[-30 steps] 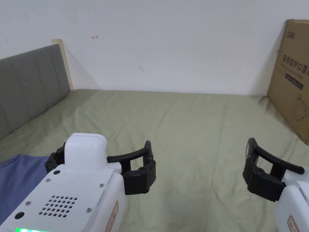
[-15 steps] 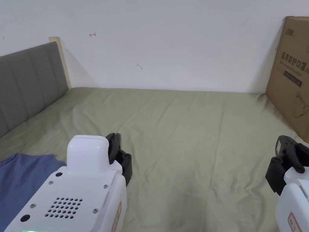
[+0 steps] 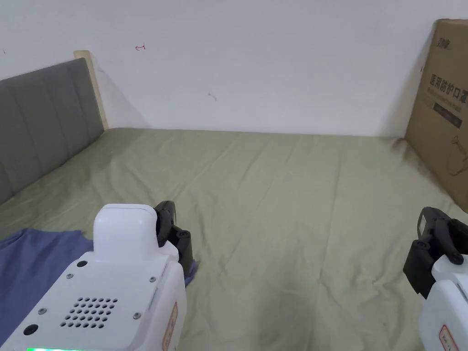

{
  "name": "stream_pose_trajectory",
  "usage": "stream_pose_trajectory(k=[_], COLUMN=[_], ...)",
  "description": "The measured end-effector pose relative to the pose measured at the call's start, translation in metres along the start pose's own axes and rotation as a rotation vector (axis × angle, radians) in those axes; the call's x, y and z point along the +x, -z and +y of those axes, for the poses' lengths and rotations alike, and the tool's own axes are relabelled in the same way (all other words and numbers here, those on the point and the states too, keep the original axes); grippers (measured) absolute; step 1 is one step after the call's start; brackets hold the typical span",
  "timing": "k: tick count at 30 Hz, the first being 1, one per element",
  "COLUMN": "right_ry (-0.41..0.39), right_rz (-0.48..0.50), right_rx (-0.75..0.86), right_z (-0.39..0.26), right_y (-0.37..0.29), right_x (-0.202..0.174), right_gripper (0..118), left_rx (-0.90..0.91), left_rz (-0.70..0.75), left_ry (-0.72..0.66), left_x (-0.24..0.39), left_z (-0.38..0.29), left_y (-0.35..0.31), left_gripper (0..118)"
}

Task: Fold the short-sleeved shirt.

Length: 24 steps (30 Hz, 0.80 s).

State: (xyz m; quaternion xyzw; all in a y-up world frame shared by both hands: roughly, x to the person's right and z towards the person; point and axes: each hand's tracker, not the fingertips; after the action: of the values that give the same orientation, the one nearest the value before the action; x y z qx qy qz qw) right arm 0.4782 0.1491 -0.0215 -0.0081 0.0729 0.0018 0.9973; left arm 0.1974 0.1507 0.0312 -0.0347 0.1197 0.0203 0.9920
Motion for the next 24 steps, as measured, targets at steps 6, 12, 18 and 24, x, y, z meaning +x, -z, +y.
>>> stream_pose_trajectory(k=[6,12,18,24], right_ry=[-0.004,-0.012,-0.030,-0.184], right_rz=[0.006,0.008,0.005,-0.036], right_rx=[-0.006,-0.012,-0.013,0.007], right_z=[-0.002,-0.003,-0.002,0.001], right_y=[0.003,0.004,0.004,0.001], right_x=[-0.002,-0.005,-0.008,-0.023], right_gripper=[0,0,0,0], left_rx=[-0.006,-0.017,-0.018,-0.016], left_rz=[0.003,0.004,0.003,-0.039], left_ry=[0.010,0.015,-0.011,-0.177], left_x=[0.000,0.000,-0.004,-0.018], left_z=[0.000,-0.002,-0.002,-0.004], left_y=[0.002,0.004,0.004,0.003], left_gripper=[0,0,0,0])
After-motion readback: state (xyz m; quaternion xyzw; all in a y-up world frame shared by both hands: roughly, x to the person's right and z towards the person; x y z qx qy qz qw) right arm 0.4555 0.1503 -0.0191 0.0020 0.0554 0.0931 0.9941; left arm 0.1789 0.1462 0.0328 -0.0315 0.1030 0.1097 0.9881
